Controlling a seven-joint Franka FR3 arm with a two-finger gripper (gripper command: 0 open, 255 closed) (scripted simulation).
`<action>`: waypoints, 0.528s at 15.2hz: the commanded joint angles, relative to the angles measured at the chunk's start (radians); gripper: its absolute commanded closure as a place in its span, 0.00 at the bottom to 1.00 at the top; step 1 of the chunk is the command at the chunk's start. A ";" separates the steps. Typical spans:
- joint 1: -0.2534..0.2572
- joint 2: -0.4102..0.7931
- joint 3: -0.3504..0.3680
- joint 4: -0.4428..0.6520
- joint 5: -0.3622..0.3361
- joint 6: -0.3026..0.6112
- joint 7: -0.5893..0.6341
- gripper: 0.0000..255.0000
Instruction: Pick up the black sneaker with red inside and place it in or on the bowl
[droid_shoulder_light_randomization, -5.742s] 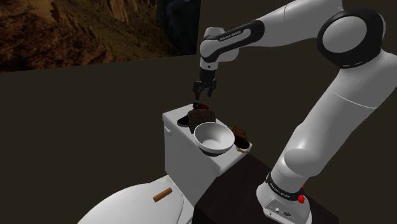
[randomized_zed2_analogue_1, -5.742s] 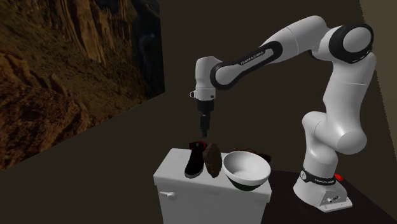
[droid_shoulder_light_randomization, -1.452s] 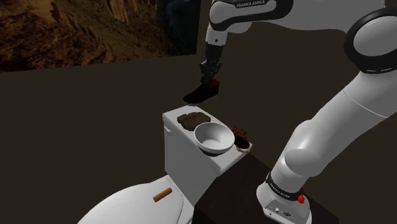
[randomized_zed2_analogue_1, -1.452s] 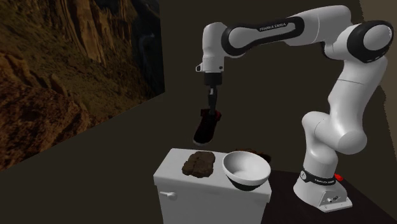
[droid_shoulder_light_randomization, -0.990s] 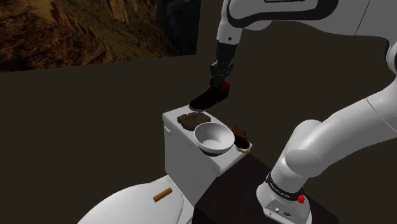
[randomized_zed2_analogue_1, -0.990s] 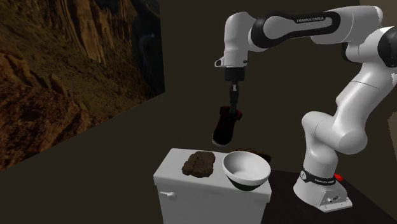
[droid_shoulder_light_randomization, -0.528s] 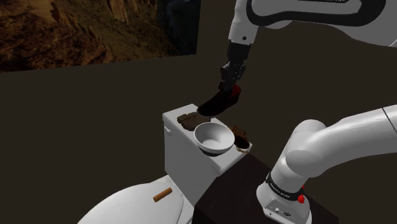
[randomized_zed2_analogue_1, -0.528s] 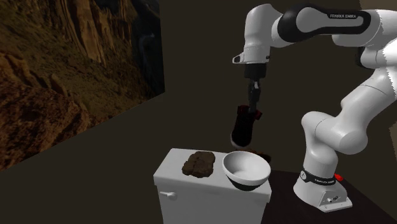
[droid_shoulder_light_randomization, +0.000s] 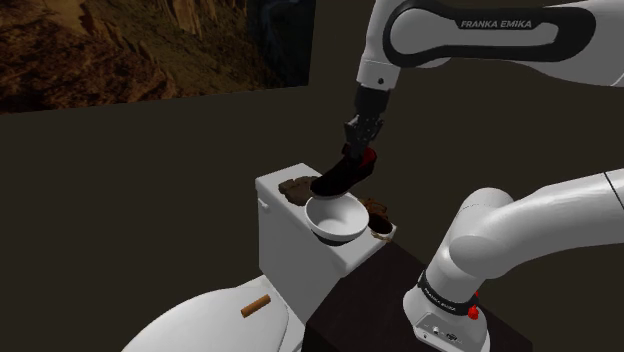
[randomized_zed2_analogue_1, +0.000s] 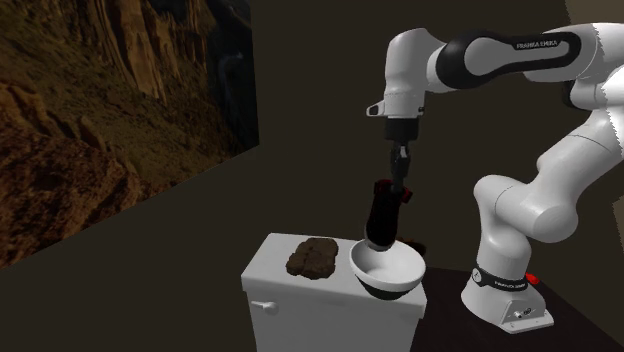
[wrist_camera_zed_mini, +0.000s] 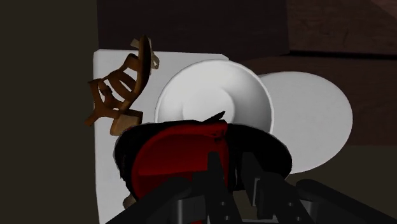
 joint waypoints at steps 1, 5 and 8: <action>0.000 -0.003 0.000 -0.030 0.000 0.028 -0.002 1.00; -0.001 -0.006 0.000 -0.085 0.001 0.080 -0.006 1.00; -0.001 -0.006 0.001 -0.125 0.002 0.121 -0.009 1.00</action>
